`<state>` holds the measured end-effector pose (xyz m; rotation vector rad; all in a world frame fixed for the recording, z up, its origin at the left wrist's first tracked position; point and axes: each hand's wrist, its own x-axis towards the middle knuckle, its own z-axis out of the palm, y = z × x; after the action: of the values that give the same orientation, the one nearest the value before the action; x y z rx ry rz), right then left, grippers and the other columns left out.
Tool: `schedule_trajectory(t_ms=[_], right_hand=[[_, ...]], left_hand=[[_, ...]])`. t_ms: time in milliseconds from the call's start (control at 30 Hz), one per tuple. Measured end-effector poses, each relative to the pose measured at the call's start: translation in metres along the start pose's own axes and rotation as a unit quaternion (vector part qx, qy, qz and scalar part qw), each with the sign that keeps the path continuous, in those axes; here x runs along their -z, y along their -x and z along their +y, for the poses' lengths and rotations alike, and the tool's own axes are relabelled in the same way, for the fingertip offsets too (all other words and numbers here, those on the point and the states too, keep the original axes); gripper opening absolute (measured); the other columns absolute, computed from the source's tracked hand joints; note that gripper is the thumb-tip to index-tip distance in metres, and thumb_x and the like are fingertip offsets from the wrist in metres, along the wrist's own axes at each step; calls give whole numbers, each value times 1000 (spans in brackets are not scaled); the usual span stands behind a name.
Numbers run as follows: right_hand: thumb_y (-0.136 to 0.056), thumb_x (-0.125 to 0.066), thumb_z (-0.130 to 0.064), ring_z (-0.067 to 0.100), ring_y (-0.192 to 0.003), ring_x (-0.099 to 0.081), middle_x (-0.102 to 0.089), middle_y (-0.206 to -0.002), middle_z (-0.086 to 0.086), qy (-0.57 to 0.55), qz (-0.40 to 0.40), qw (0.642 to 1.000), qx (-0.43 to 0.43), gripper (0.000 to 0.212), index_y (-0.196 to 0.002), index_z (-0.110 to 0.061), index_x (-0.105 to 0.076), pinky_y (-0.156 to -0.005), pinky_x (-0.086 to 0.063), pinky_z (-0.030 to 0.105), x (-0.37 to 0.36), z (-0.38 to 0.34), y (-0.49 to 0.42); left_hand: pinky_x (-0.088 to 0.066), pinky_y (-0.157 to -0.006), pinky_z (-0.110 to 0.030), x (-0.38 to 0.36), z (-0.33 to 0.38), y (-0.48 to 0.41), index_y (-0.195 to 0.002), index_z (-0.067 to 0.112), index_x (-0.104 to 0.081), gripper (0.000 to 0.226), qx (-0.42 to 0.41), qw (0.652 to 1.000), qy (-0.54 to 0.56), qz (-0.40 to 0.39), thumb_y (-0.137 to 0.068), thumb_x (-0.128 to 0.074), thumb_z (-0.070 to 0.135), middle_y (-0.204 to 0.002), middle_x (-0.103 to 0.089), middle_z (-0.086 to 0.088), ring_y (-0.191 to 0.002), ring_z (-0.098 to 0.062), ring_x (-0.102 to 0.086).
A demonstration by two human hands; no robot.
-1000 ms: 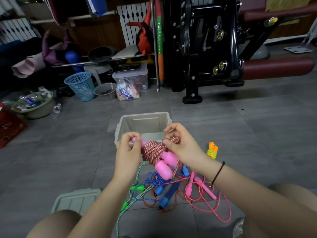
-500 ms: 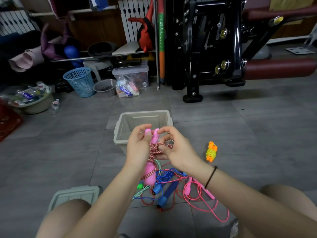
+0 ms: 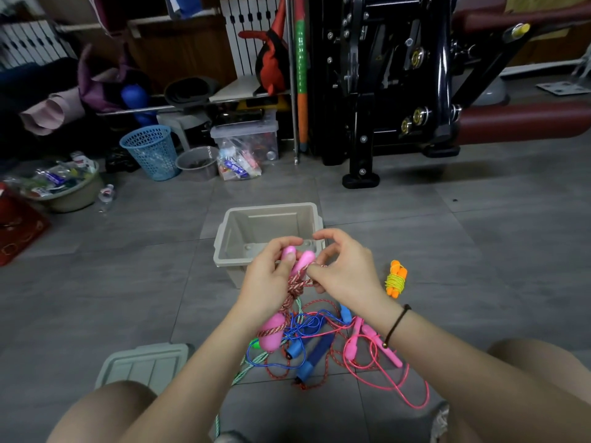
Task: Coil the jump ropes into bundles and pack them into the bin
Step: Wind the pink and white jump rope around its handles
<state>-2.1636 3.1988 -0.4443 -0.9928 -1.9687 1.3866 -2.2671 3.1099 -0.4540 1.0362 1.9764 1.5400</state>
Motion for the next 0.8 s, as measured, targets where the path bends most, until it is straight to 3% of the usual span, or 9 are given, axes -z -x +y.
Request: schedule_trajectory(t_ms=[67, 167, 233, 367, 467, 567, 633, 700, 800], right_hand=[[-68, -69, -15, 15, -60, -69, -70, -77, -4, 0, -5, 1000, 3, 44, -108, -32, -66, -67, -58, 35, -1, 0, 1], [-73, -66, -20, 19, -65, -71, -73, -69, 1, -24, -64, 997, 20, 26, -79, -45, -70, -72, -59, 41, -2, 1, -1], [-82, -65, -9, 22, -68, -72, -72, -67, 3, -51, -97, 994, 4, 27, -77, -35, -68, -73, -59, 43, 1, 2, -2], [-86, -63, -3, 19, -66, -70, -70, -74, 10, -71, -154, 985, -7, 16, -92, -18, -66, -67, -59, 28, 8, 2, 0], [-83, -67, -3, 19, -67, -70, -71, -79, 15, -68, -135, 988, -12, 16, -89, -18, -69, -66, -58, 26, 12, 4, -2], [-82, -70, -7, 26, -74, -72, -73, -81, 14, -73, -121, 990, -4, 20, -86, -26, -71, -74, -59, 35, 14, 5, -2], [-83, -69, -7, 23, -70, -72, -73, -76, 8, -91, -108, 990, -7, 23, -84, -30, -70, -72, -59, 33, 15, 4, -1], [-85, -67, -7, 21, -65, -70, -72, -73, 3, -103, -94, 990, 2, 23, -85, -30, -71, -68, -60, 30, 16, 1, 0], [-86, -66, -10, 27, -67, -70, -72, -76, 11, -120, -81, 989, 7, 17, -88, -25, -71, -70, -60, 37, 17, -3, -1]], left_hand=[[-47, -86, -28, 3, 3, -2, -101, 26, -60, 25, 6, 1000, 19, -2, -98, -45, 6, -97, -67, 0, -89, -10, -61], [-50, -79, -32, 8, 6, -3, -102, 21, -61, 23, 36, 996, 75, -14, -98, -45, 6, -92, -67, -6, -84, -17, -62], [-50, -71, -34, 10, 7, 0, -102, 18, -62, 21, 61, 990, 126, -24, -98, -45, 6, -88, -66, -7, -78, -20, -61], [-51, -62, -26, 8, 7, 6, -102, 12, -61, 20, 73, 986, 146, -34, -98, -44, 4, -82, -65, -5, -70, -15, -61], [-50, -65, -29, 5, 7, 6, -101, 15, -62, 19, 73, 988, 133, -39, -98, -45, 6, -83, -64, -6, -73, -16, -59], [-48, -64, -19, 3, 9, 4, -100, 18, -61, 20, 51, 992, 107, -39, -99, -44, 7, -83, -64, -1, -73, -8, -59], [-48, -63, -16, 0, 10, 7, -102, 21, -59, 17, 29, 994, 100, -32, -99, -46, 10, -87, -64, 1, -70, -1, -60], [-51, -70, -22, -1, 10, 11, -104, 24, -58, 12, 21, 991, 124, -37, -94, -53, 19, -93, -65, 0, -77, -4, -62], [-54, -72, -29, 0, 13, 13, -109, 24, -57, 22, 32, 981, 179, -69, -89, -62, 16, -97, -67, 3, -83, -11, -64]])
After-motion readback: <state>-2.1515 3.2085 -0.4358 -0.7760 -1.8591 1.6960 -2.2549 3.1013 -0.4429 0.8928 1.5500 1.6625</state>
